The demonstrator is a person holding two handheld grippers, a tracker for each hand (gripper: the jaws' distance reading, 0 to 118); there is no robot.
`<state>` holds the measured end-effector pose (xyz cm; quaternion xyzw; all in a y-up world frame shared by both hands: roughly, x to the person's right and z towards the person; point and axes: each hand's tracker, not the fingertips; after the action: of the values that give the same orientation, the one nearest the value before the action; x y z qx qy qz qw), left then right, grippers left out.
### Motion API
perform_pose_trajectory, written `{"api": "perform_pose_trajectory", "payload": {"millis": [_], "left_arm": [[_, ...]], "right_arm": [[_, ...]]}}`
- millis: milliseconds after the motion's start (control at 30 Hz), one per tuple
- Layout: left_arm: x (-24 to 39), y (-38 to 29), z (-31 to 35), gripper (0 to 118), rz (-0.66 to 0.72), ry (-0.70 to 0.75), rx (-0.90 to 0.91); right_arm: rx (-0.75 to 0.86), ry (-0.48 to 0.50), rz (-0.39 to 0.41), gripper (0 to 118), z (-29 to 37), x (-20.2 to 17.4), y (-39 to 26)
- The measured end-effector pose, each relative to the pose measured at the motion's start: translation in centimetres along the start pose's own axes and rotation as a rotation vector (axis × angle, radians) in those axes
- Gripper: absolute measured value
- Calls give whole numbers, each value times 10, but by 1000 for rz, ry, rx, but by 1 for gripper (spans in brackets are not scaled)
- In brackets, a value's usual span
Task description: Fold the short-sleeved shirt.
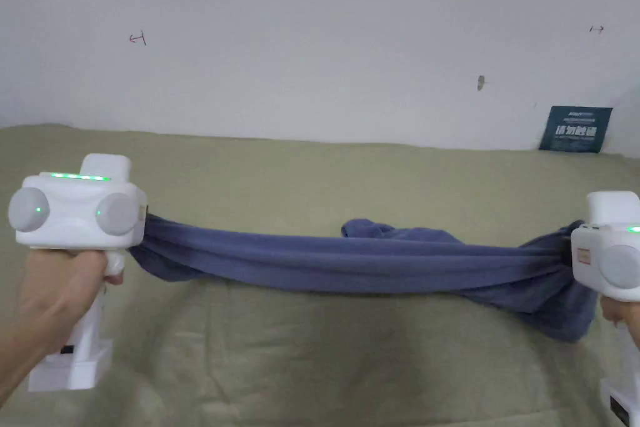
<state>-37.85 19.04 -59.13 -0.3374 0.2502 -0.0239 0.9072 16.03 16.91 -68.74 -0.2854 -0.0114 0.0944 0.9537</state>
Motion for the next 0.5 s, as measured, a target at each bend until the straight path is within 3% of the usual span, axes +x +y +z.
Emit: {"api": "perform_pose_trajectory", "payload": {"millis": [300, 500], "left_arm": [[-52, -86, 105, 1, 39, -156, -48], [-84, -186, 178, 1, 1, -237, -123]], "right_arm": [[-39, 68, -15, 1, 105, 45, -74], [-106, 111, -71, 1, 195, 72, -172]]}}
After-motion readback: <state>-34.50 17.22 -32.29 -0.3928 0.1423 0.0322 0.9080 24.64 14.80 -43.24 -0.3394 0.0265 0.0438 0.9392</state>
